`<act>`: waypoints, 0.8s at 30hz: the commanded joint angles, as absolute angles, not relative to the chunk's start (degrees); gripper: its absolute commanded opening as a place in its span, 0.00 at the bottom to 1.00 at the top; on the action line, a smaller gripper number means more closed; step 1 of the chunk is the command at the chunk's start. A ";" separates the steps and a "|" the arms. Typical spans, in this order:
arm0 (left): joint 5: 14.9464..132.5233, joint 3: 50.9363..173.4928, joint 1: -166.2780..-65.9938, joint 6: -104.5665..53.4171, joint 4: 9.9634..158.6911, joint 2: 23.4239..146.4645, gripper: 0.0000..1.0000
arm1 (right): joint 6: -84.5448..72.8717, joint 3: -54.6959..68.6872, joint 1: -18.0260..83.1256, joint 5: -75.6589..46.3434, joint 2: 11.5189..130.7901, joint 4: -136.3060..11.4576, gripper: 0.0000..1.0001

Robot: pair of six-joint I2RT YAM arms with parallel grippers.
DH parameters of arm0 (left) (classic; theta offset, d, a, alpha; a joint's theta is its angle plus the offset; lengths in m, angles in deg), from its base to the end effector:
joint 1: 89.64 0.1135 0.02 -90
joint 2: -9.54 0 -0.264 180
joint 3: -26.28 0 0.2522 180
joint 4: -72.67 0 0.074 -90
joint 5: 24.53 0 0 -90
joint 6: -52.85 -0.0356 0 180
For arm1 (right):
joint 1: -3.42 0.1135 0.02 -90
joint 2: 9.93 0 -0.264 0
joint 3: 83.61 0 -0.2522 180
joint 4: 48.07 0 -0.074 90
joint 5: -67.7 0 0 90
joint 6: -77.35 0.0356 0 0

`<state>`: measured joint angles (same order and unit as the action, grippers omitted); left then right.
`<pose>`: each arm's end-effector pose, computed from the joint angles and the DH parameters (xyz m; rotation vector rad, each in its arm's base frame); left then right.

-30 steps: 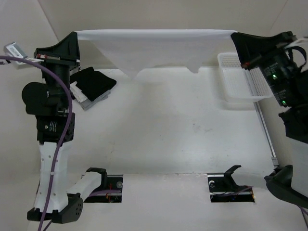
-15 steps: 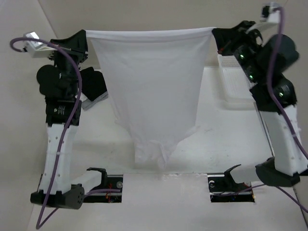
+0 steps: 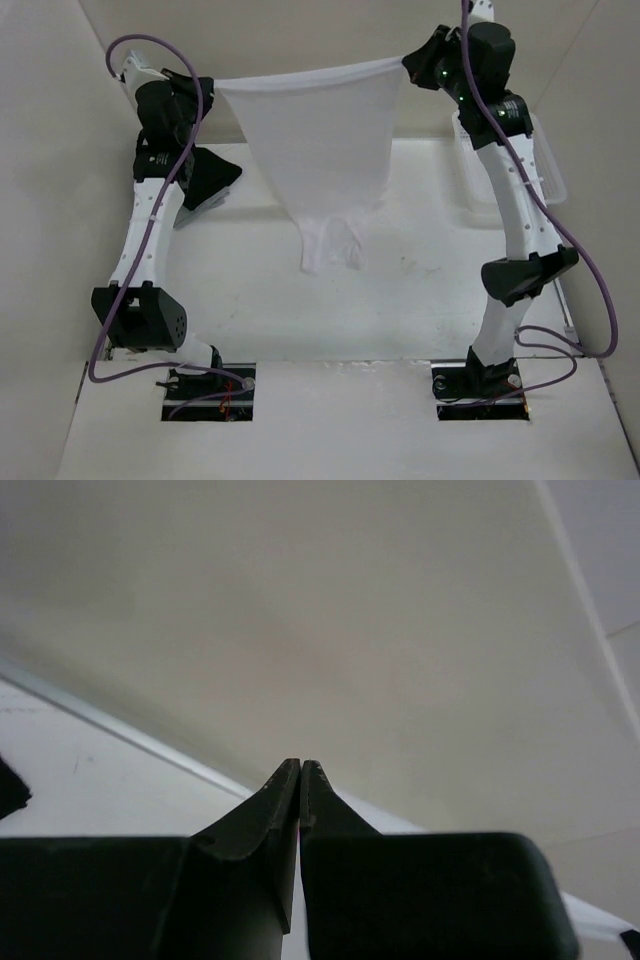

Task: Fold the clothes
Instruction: Flatten the tank top out

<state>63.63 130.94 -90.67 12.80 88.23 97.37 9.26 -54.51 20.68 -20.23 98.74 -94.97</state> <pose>0.3609 -0.0053 0.4528 -0.6814 1.4349 -0.6758 0.3821 0.1200 0.5242 0.0402 1.6808 0.5479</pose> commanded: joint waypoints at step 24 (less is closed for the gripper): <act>58.18 67.32 -97.50 11.97 88.14 42.98 0.01 | 20.47 41.54 39.47 -29.40 34.75 -69.82 0.00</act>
<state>59.65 71.55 -96.88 11.90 83.97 53.79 16.08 35.47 34.60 -24.32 42.17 -75.04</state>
